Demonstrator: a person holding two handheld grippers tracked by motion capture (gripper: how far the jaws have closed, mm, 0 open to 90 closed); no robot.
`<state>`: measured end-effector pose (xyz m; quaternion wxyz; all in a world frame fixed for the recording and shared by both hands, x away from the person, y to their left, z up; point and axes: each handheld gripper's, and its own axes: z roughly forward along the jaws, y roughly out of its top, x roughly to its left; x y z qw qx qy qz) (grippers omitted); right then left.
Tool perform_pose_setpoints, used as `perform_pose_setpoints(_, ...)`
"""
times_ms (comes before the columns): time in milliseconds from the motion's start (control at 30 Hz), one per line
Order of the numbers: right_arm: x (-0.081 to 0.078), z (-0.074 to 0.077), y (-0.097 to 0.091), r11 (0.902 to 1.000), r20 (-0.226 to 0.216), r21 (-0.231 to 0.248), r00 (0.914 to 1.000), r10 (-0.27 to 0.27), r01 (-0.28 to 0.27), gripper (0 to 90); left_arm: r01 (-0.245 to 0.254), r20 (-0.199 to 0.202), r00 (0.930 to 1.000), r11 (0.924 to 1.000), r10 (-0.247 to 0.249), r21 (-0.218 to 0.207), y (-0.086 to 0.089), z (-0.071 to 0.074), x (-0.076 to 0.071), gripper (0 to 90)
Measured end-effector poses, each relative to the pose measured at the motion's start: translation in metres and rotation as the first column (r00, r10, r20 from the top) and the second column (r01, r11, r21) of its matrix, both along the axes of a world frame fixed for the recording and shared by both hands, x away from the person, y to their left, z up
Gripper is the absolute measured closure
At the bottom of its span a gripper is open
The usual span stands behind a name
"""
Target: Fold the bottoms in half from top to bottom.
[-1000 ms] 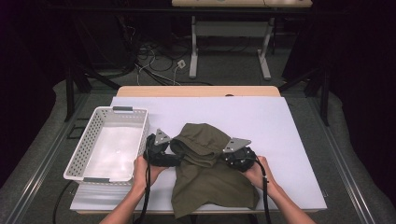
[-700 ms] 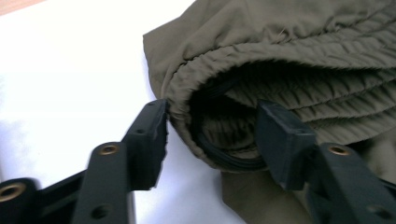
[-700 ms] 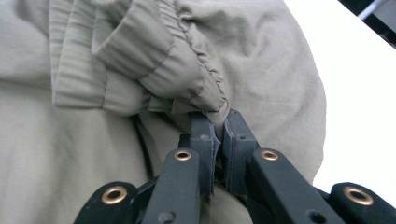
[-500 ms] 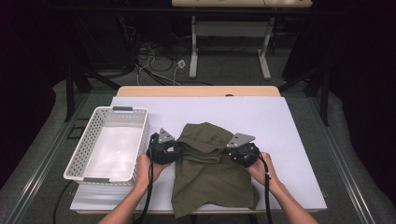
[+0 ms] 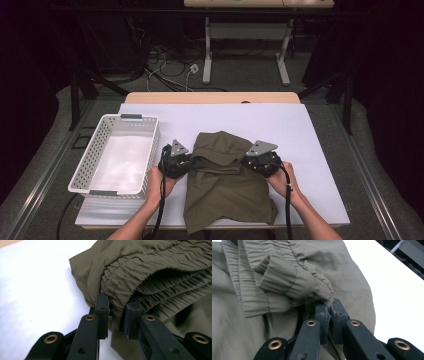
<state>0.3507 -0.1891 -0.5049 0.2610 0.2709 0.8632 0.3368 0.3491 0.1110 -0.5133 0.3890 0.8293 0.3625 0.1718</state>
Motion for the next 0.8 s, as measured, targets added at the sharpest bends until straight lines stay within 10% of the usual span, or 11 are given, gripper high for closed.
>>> perform_pose_setpoints(500,-0.008,0.003,-0.019,0.9994,-0.060,-0.017,0.9977,-0.030,0.030,85.2,0.074,-0.064,0.9953,0.9971,-0.073,0.020,-0.025,0.000,-0.030,72.5)
perform_pose_setpoints(800,-0.010,-0.001,-0.030,0.9964,-0.160,-0.006,0.9835,-0.084,0.084,55.4,0.117,-0.118,0.9863,0.9930,-0.115,0.011,-0.022,0.009,-0.026,26.5)
